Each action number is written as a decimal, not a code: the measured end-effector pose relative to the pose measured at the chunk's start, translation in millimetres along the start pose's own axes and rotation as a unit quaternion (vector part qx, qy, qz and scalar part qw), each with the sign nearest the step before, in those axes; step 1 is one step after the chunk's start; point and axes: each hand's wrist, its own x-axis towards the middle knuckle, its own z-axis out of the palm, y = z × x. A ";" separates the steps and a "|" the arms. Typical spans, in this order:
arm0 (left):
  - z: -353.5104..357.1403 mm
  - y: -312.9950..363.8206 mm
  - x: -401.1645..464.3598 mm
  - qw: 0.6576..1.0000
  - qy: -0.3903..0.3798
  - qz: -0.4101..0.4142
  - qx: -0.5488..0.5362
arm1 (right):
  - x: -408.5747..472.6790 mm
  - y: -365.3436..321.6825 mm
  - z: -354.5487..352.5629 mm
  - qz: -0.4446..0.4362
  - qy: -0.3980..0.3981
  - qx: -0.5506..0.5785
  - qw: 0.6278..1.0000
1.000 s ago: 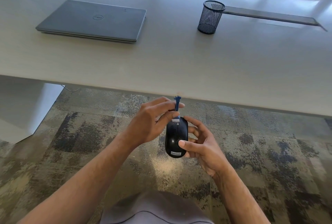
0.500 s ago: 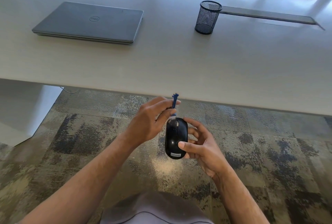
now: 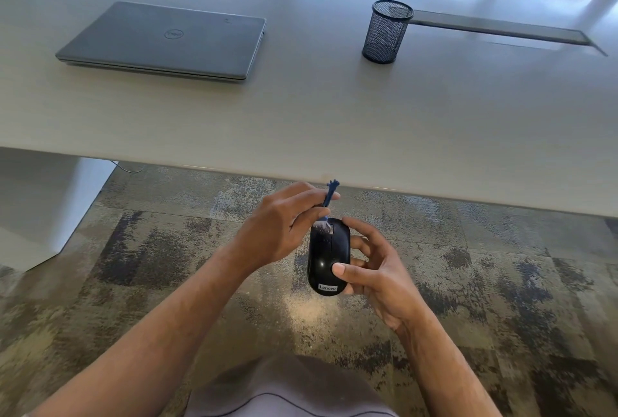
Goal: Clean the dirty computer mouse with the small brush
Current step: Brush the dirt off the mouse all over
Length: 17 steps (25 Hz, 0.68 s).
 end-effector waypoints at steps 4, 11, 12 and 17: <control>0.5 4.5 1.8 0.999 0.035 0.001 0.000 | 2.0 0.4 0.6 -0.002 0.007 -0.008 1.000; 4.6 2.5 2.3 0.999 0.004 0.027 -0.017 | 3.6 2.1 0.7 -0.007 0.007 -0.013 1.000; 2.9 0.1 1.2 1.000 0.002 0.021 -0.011 | 2.9 2.2 0.0 -0.005 0.007 -0.012 1.000; -2.4 -2.7 -1.2 1.000 0.019 0.008 0.005 | 1.7 2.3 1.0 -0.004 0.005 -0.017 1.000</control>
